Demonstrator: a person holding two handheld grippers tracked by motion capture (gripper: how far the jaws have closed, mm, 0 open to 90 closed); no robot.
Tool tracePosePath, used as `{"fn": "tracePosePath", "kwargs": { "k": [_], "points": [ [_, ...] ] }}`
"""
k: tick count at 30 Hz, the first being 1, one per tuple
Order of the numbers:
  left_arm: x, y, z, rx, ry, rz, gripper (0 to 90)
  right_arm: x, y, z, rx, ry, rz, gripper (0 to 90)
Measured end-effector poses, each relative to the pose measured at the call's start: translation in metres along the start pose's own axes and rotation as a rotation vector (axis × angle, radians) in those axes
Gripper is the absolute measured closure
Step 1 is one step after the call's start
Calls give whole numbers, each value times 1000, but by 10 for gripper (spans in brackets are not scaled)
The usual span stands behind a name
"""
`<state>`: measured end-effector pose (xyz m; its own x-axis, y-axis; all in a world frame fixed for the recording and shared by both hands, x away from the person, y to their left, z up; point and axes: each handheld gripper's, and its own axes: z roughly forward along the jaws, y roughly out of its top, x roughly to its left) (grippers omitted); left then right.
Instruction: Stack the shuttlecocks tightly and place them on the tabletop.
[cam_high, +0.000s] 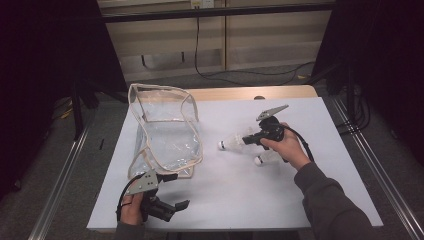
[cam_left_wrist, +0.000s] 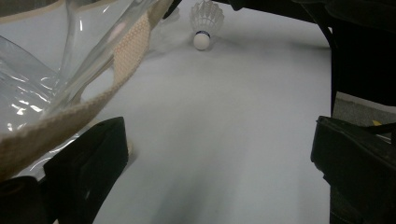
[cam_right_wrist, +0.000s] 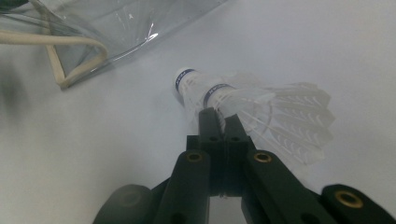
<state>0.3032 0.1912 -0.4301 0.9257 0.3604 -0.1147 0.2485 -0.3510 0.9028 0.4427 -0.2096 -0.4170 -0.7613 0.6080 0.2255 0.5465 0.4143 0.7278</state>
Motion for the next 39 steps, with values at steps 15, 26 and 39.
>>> {"fn": "tracePosePath", "kwargs": {
  "k": [15,26,39],
  "points": [
    [0,0,0,0,0,2,41,2,1,3,8,7,-12,899],
    [0,0,0,-3,-3,0,41,2,1,7,17,5,-13,897],
    [0,0,0,-5,-5,-1,41,4,1,12,25,9,-21,895]
  ]
}}
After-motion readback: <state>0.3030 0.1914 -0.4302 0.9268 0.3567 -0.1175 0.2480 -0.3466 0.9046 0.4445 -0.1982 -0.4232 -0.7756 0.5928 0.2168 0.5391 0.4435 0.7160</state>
